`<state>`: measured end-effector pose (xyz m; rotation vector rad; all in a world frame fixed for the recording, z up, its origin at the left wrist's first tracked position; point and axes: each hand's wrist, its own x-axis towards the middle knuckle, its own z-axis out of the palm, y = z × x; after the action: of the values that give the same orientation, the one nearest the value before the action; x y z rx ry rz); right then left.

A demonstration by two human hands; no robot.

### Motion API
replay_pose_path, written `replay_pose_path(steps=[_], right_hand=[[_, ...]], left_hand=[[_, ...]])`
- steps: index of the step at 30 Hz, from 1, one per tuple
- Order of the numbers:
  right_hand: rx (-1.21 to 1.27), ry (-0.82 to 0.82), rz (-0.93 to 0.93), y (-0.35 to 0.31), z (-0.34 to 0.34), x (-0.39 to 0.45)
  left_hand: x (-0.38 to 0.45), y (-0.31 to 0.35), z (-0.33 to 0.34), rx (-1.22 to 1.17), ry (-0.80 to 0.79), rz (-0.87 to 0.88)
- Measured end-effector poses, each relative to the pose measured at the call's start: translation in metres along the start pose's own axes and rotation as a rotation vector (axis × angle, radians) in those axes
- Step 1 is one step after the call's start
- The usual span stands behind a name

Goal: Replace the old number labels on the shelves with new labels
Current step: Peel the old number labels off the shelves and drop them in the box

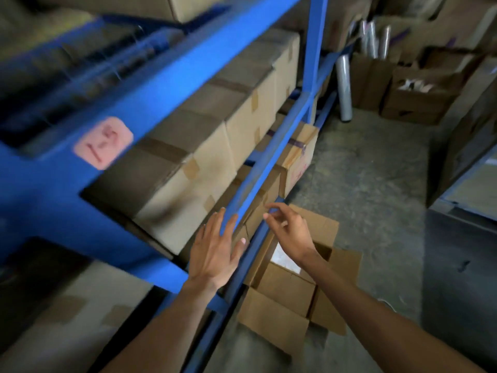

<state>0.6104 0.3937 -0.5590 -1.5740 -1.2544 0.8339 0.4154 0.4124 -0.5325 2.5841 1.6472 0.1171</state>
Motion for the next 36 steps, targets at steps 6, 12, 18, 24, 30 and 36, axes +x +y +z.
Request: replay_pose_path(steps=[6, 12, 18, 24, 30, 36], right_hand=[[0.113, -0.018, -0.137, -0.097, -0.001, -0.016], [0.166, -0.040, -0.260, -0.178, 0.010, -0.053], [0.210, -0.054, -0.334, -0.245, 0.027, -0.113], [0.237, -0.096, -0.405, -0.298, 0.056, -0.189], [0.268, -0.159, -0.464, -0.331, 0.101, -0.262], [0.209, -0.232, -0.542, -0.348, 0.168, -0.320]], left_hand=[[-0.036, -0.010, -0.089, 0.004, 0.191, -0.076], [-0.088, -0.024, -0.156, 0.016, 0.288, -0.162], [-0.164, -0.035, -0.200, -0.012, 0.410, -0.174], [-0.254, -0.053, -0.235, 0.013, 0.554, -0.210], [-0.352, -0.089, -0.255, 0.089, 0.765, -0.274], [-0.436, -0.141, -0.262, 0.202, 0.819, -0.482]])
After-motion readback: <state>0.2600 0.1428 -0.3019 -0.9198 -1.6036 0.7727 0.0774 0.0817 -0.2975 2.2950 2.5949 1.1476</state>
